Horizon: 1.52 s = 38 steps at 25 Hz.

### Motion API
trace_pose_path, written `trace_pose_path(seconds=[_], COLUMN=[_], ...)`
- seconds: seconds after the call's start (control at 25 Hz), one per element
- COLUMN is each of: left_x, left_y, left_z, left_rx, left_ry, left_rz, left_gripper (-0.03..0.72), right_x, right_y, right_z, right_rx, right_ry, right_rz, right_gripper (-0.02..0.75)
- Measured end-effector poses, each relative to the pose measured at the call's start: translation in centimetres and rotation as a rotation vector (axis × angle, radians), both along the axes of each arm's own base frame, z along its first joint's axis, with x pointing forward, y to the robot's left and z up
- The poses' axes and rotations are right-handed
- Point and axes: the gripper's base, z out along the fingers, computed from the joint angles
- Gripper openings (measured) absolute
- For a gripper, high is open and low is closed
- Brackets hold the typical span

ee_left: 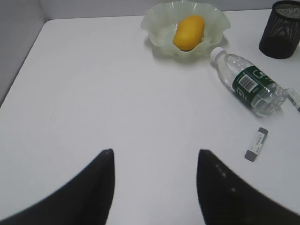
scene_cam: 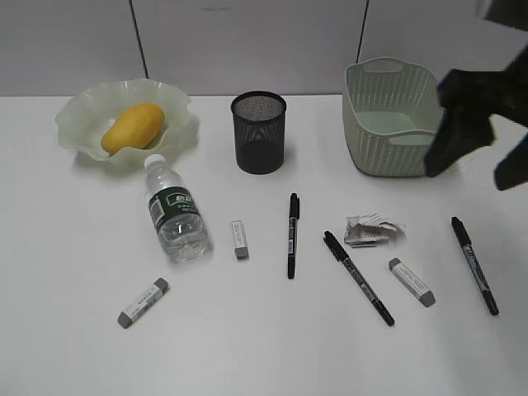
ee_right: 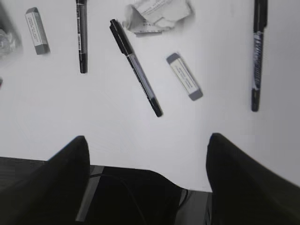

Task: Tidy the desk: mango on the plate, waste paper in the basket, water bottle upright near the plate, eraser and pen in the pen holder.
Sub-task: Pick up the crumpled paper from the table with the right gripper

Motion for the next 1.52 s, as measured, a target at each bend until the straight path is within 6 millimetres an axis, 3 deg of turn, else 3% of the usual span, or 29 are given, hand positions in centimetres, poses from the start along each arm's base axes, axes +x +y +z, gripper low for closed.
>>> trace_pose_path(seconds=[0.2, 0.48, 0.8, 1.08, 1.52], left_x=[0.0, 0.0, 0.0, 0.0, 0.0], left_y=[0.0, 0.0, 0.1, 0.1, 0.1], left_z=[0.0, 0.0, 0.0, 0.0, 0.0], left_rx=[0.004, 0.005, 0.008, 0.011, 0.014], left_ry=[0.0, -0.001, -0.001, -0.002, -0.002], left_rz=[0.003, 0.003, 0.006, 0.008, 0.01], left_gripper=[0.401, 0.347, 0.298, 0.29, 0.244], right_x=[4.1, 8.8, 10.4, 11.3, 11.7], right_y=[4.4, 6.5, 7.1, 7.4, 7.5], right_z=[-2.3, -6.8, -12.5, -15.1, -17.5], right_rx=[-0.013, -0.046, -0.084, -0.093, -0.106], right_ry=[0.025, 0.098, 0.189, 0.189, 0.217], right_rz=[0.055, 0.075, 0.068, 0.059, 0.055], right_gripper=[0.594, 0.584, 0.571, 0.566, 0.503])
